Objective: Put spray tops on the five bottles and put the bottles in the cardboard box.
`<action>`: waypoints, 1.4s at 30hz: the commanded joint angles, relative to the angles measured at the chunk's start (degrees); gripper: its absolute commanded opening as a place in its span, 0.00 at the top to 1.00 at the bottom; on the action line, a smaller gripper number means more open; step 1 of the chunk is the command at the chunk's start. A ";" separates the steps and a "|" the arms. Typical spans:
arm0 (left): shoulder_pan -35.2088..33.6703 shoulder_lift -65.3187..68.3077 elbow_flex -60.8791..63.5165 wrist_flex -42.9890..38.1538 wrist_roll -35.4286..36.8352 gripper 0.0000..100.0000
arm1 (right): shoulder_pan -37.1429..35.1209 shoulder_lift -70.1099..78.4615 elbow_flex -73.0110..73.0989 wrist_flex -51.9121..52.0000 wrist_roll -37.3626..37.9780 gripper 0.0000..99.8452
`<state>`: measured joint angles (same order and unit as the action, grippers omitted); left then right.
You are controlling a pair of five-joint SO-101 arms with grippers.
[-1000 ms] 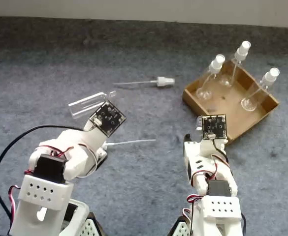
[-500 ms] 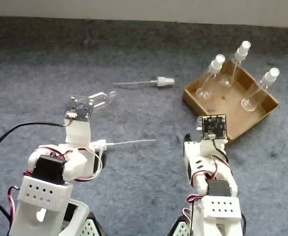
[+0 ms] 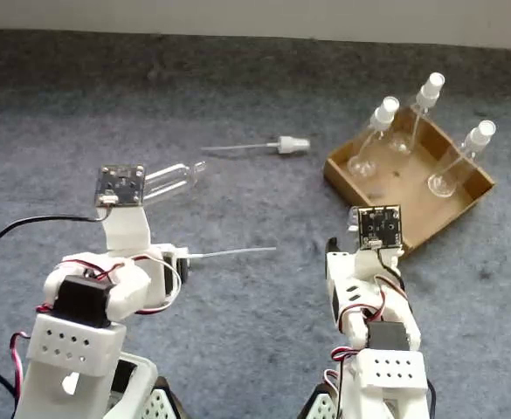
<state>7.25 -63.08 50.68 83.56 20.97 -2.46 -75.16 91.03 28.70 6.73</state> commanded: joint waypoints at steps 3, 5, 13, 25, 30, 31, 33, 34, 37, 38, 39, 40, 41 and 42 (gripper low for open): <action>-1.54 -0.40 -7.78 0.00 1.32 0.86 | 0.40 -0.57 -0.04 -1.10 0.18 0.92; -1.54 1.36 -8.40 1.14 2.73 0.86 | 0.40 -0.57 -0.04 -1.10 0.18 0.92; -1.63 21.14 -16.57 3.16 3.52 0.86 | 0.40 -0.57 -0.04 -1.10 0.18 0.92; -1.71 44.97 -25.54 2.64 13.98 0.85 | 0.40 -0.57 -0.04 -1.10 0.18 0.92; -1.27 53.49 -30.29 2.64 14.51 0.85 | 0.40 -0.57 -0.04 -1.10 0.18 0.92; -1.27 54.64 -31.52 3.08 14.51 0.85 | 0.40 -0.57 -0.04 -1.10 0.18 0.92; -1.54 56.40 -32.84 3.08 14.51 0.85 | 0.40 -0.57 -0.04 -1.10 0.18 0.92; -1.54 57.10 -33.01 3.08 14.51 0.85 | 0.40 -0.57 -0.04 -1.10 0.18 0.92; -1.71 59.21 -33.19 2.55 17.58 0.83 | 0.40 -0.57 -0.04 -1.10 0.18 0.92; -1.80 59.91 -33.10 2.55 20.40 0.81 | 0.40 -0.57 -0.04 -1.10 0.18 0.92; -1.98 60.88 -33.19 2.55 22.68 0.78 | 0.40 -0.57 -0.04 -1.10 0.18 0.92; -2.33 61.76 -33.19 2.55 24.44 0.74 | 0.40 -0.57 -0.04 -1.10 0.18 0.92; -2.42 62.73 -33.27 2.46 25.93 0.70 | 0.40 -0.57 -0.04 -1.10 0.18 0.92; -2.59 63.69 -33.27 2.20 27.34 0.66 | 0.40 -0.57 -0.04 -1.10 0.18 0.92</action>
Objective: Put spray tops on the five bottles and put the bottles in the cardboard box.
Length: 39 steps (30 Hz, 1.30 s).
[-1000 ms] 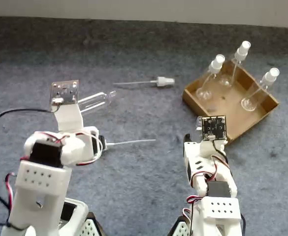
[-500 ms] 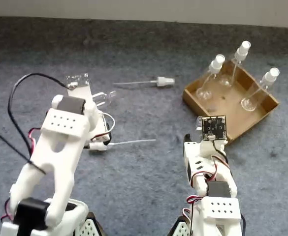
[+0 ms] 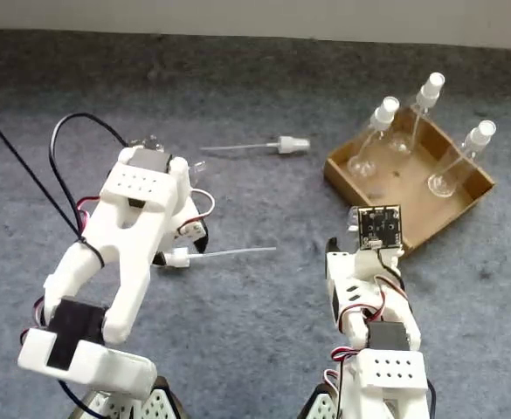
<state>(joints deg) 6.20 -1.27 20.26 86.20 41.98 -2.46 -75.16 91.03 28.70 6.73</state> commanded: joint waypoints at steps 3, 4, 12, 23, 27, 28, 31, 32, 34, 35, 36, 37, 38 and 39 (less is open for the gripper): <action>-1.54 5.14 -2.51 -0.35 9.67 0.55 | 0.40 -0.57 -0.04 -1.10 0.18 0.92; -1.54 6.29 -2.51 -0.35 10.90 0.53 | 0.40 -0.57 -0.04 -1.10 0.18 0.92; -1.54 11.56 -2.77 -2.29 16.09 0.46 | 0.40 -0.57 -0.04 -1.10 0.18 0.92; -1.63 14.64 -2.95 -13.45 16.00 0.46 | 0.40 -0.57 -0.13 -1.10 0.18 0.92; -1.63 14.90 -2.95 -13.98 15.74 0.46 | 0.40 -0.57 -0.13 -1.10 0.18 0.92; -1.63 14.90 -2.95 -13.98 15.65 0.46 | 0.40 -0.57 -0.13 -1.10 0.18 0.92; -1.71 14.64 -3.03 -13.98 15.65 0.46 | 0.40 -0.57 -0.13 -1.10 0.18 0.92; -1.80 14.46 -3.03 -13.98 15.65 0.46 | 0.40 -0.57 -0.13 -1.10 0.18 0.92; -3.12 14.37 -3.56 -13.80 16.00 0.46 | 0.40 -0.57 -0.13 -1.10 0.18 0.92; -4.18 14.55 -4.09 -13.80 16.00 0.46 | 0.40 -0.57 -0.13 -1.10 0.18 0.92; -5.49 14.81 -4.62 -13.80 16.00 0.46 | 0.40 -0.57 -0.13 -1.10 0.18 0.92; -6.73 14.81 -4.97 -13.71 16.00 0.46 | 0.40 -0.57 -0.13 -1.10 0.18 0.92; -7.69 14.90 -4.97 -13.63 16.00 0.46 | 0.40 -0.57 -0.13 -1.10 0.18 0.92; -8.48 14.90 -4.70 -13.63 16.00 0.46 | 0.40 -0.57 -0.13 -1.10 0.18 0.92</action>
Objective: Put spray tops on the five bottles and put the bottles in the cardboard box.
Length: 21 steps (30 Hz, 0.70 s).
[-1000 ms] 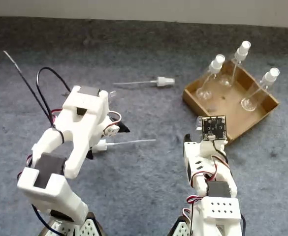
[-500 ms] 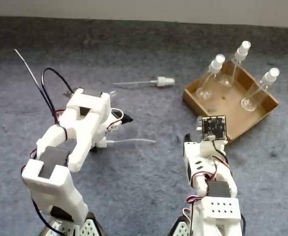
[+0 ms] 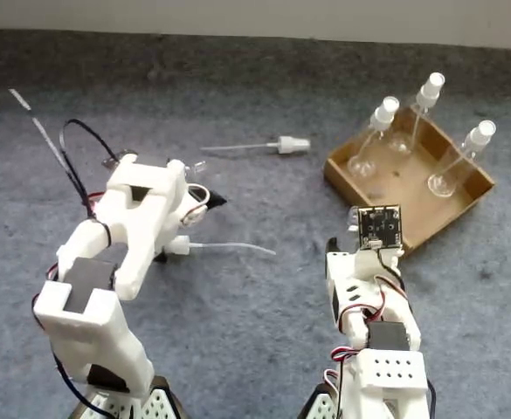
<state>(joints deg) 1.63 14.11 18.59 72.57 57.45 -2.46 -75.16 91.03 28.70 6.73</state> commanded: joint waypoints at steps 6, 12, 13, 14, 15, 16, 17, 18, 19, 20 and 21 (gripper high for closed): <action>-4.53 -0.48 -2.95 0.09 0.53 0.53 | 0.40 -0.57 -0.13 -1.10 0.18 0.92; -4.44 -0.48 -3.30 -0.26 0.18 0.77 | 0.40 -0.57 -0.13 -1.10 0.18 0.92; -4.44 -0.48 -3.30 -0.26 0.09 0.80 | 0.40 -0.57 -0.13 -1.10 0.18 0.92; -4.35 -0.48 -3.38 -0.26 0.09 0.84 | 0.40 -0.57 -0.13 -1.10 0.18 0.92; -4.26 -0.48 -3.38 -0.26 0.00 0.86 | 0.40 -0.57 -0.13 -1.10 0.18 0.92; -3.91 -0.48 -3.38 -0.26 -1.05 0.89 | 0.40 -0.57 -0.13 -1.10 0.18 0.92; -3.38 -0.48 -3.38 -0.26 -2.46 0.92 | 0.40 -0.57 -0.13 -1.10 0.18 0.92; -2.77 -0.57 -3.38 -0.26 -3.96 0.94 | 0.40 -0.57 -0.13 -1.10 0.18 0.92; -2.07 -0.66 -3.38 -0.26 -5.19 0.97 | 0.40 -0.57 -0.13 -1.10 0.18 0.92; -1.27 -0.66 -3.38 -0.26 -6.24 1.00 | 0.40 -0.57 -0.13 -1.10 0.18 0.92; -0.66 -0.66 -3.38 -0.26 -7.21 1.00 | 0.40 -0.57 -0.13 -1.10 0.18 0.92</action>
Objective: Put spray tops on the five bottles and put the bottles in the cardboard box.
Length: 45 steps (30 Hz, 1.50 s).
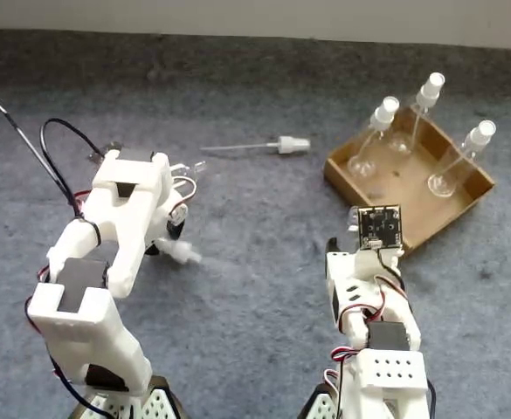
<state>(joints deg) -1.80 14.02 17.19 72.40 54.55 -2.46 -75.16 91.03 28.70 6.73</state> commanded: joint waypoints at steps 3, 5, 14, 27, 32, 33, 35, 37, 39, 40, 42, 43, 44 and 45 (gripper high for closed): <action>4.44 -0.84 -2.07 -0.09 -6.77 0.98 | 0.40 -0.57 -0.04 -1.10 0.18 0.92; 4.70 -0.92 -2.07 -0.09 -8.44 0.98 | 0.40 -0.57 -0.04 -1.10 0.18 0.92; 4.62 -0.92 -8.92 0.35 -30.59 0.98 | 0.40 -0.57 -0.04 -1.10 0.18 0.92; 7.43 -0.31 -12.00 0.26 -51.43 0.98 | 0.40 -0.57 -0.04 -1.10 0.18 0.92; 7.25 -0.31 -11.82 0.44 -51.60 0.97 | 0.40 -0.57 -0.04 -1.10 0.18 0.92; 7.34 -0.31 -11.21 0.88 -51.69 0.95 | 0.40 -0.57 -0.04 -1.10 0.18 0.92; 7.43 -0.31 -10.59 2.20 -51.52 0.87 | 0.40 -0.57 -0.04 -1.10 0.18 0.92; 7.16 -0.31 -10.24 3.08 -51.43 0.79 | 0.40 -0.57 -0.04 -1.10 0.18 0.92; 6.99 -0.40 -10.24 3.52 -51.43 0.75 | 0.40 -0.57 -0.04 -1.10 0.18 0.92; 6.99 -0.40 -10.24 3.60 -51.43 0.75 | 0.40 -0.57 -0.04 -1.10 0.18 0.92; 7.08 -0.84 -10.24 3.78 -51.34 0.77 | 0.40 -0.57 -0.04 -1.10 0.18 0.92; 7.08 -0.84 -10.24 4.66 -51.34 0.79 | 0.40 -0.57 -0.04 -1.10 0.18 0.92; 7.16 -0.57 -10.33 6.07 -51.34 0.82 | 0.40 -0.57 -0.04 -1.10 0.18 0.92; 7.34 -0.40 -10.33 7.03 -51.34 0.85 | 0.40 -0.57 -0.04 -1.10 0.18 0.92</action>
<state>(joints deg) 4.44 14.11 7.69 75.82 3.38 -2.46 -75.16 91.03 28.70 6.73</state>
